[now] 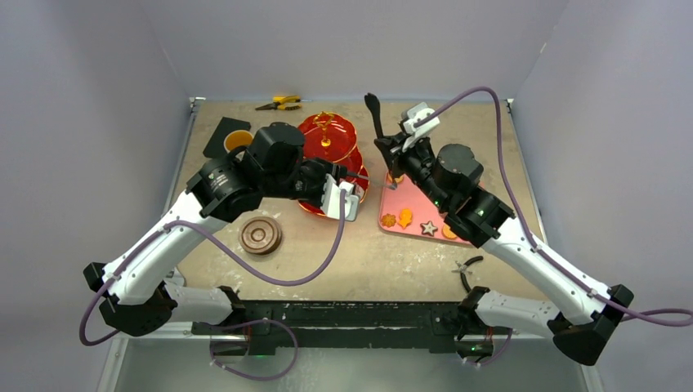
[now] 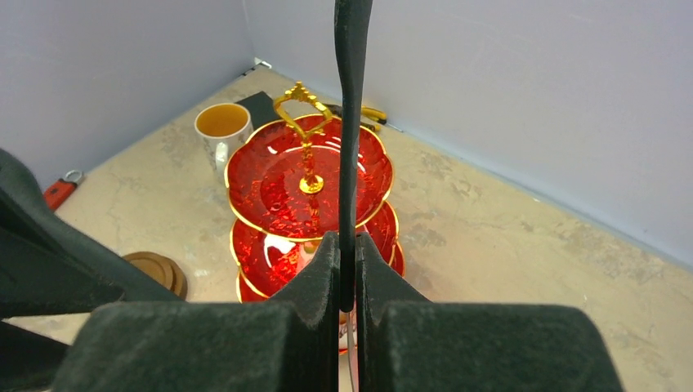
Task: Serve the afternoon tea
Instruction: Pick up the clamp from the center of the board.
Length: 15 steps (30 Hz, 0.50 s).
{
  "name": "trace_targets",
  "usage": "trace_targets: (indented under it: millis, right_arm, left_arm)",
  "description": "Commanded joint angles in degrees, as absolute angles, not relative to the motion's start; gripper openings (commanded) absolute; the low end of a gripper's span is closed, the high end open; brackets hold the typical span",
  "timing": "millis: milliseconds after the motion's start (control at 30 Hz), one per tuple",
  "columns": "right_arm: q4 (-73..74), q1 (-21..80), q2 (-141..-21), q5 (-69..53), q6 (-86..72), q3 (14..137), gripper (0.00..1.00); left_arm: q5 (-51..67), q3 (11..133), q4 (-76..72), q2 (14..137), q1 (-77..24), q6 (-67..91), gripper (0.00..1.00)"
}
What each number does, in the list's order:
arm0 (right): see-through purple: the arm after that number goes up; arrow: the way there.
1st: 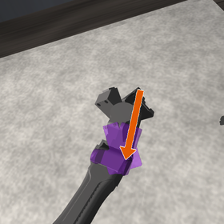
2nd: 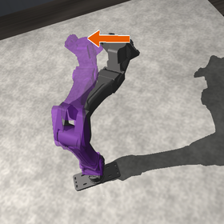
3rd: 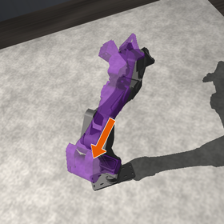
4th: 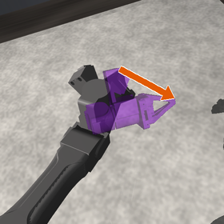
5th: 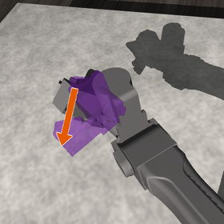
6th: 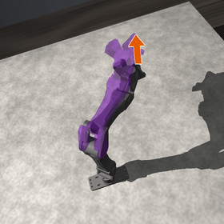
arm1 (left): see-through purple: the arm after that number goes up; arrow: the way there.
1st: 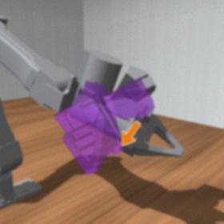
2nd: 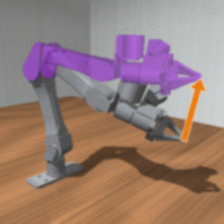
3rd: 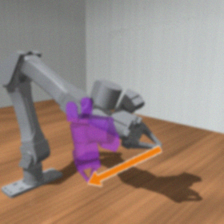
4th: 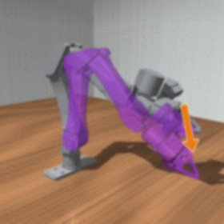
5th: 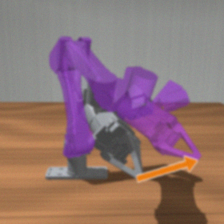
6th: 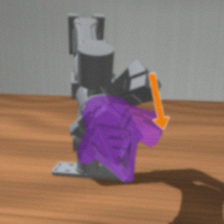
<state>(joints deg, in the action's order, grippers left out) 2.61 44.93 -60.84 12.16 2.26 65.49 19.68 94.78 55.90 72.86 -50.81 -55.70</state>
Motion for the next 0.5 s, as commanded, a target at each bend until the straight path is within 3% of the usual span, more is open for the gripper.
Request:
trace_targets:
  millis: [0,467]
  right_arm:
    - [1.55,37.93,-60.51,21.68,0.99,69.51,0.0]
    - [3.51,32.63,-61.41,21.11,-3.43,70.05,0.0]
  left_arm:
    - [19.87,93.92,66.54,70.17,-50.98,-53.88,0.0]
    - [20.73,93.42,66.93,69.14,-50.99,-53.31,0.0]
